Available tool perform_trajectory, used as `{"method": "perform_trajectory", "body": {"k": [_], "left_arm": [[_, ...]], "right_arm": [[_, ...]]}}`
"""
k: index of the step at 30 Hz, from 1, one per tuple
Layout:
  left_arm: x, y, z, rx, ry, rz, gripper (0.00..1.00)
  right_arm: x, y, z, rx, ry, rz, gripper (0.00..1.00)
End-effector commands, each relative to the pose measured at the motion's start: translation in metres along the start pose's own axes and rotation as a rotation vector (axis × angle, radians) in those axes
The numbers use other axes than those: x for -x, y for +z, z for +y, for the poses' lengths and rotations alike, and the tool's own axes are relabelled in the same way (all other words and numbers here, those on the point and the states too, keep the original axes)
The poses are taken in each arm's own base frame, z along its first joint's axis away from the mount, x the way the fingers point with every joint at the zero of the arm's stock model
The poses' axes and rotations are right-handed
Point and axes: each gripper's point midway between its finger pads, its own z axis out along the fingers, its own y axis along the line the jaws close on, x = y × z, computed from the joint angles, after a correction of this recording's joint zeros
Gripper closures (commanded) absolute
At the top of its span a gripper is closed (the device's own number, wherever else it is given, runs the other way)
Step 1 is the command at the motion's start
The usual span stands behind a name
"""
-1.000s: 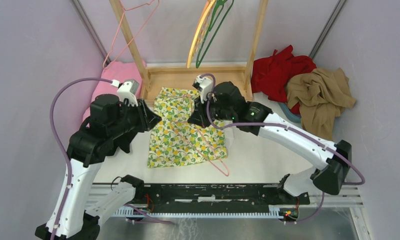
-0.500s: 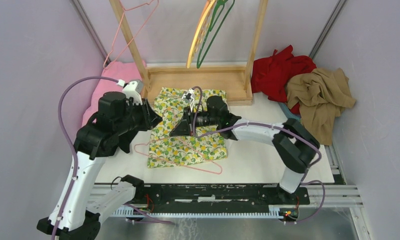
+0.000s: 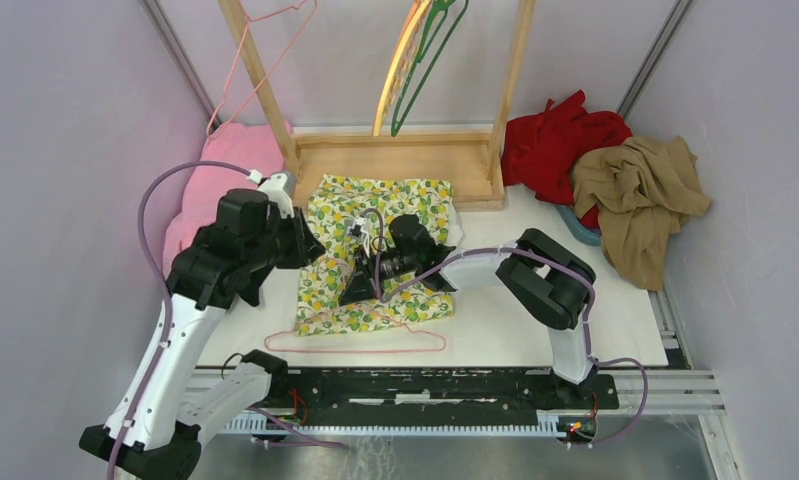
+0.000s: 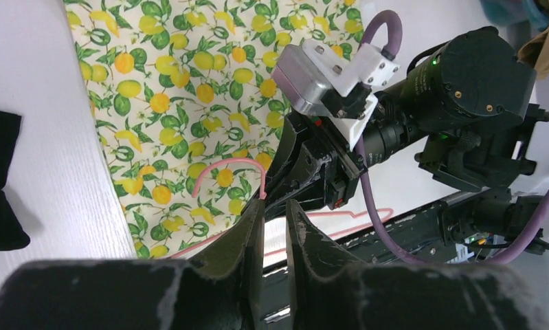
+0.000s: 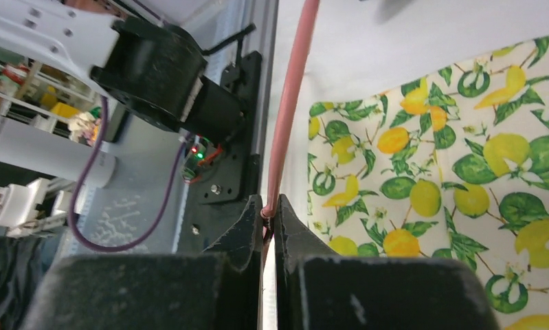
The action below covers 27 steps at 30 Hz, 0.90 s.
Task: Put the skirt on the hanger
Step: Hang the skirt on the hanger.
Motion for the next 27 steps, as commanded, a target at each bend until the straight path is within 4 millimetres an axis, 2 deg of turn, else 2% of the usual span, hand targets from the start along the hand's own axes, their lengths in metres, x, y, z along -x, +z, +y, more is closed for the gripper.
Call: {"method": "perform_trajectory", "body": {"k": [1, 7, 13, 16, 27], "left_arm": [[0.002, 0.005, 0.004, 0.01, 0.011, -0.022, 0.77], [-0.018, 0.014, 0.011, 0.018, 0.003, 0.03, 0.81], [-0.033, 0.018, 0.016, 0.025, -0.007, 0.056, 0.82], [-0.035, 0.018, 0.016, 0.026, -0.006, 0.058, 0.82], [-0.035, 0.019, 0.016, 0.026, -0.002, 0.059, 0.83]], "right_arm": [[-0.015, -0.001, -0.014, -0.055, -0.139, 0.07, 0.99], [-0.032, -0.009, -0.042, -0.156, -0.211, 0.098, 0.99], [-0.019, -0.021, -0.059, -0.255, -0.25, 0.059, 0.99], [-0.013, -0.03, -0.062, -0.316, -0.273, 0.063, 0.99], [-0.019, -0.059, -0.087, -0.506, -0.322, 0.127, 0.99]]}}
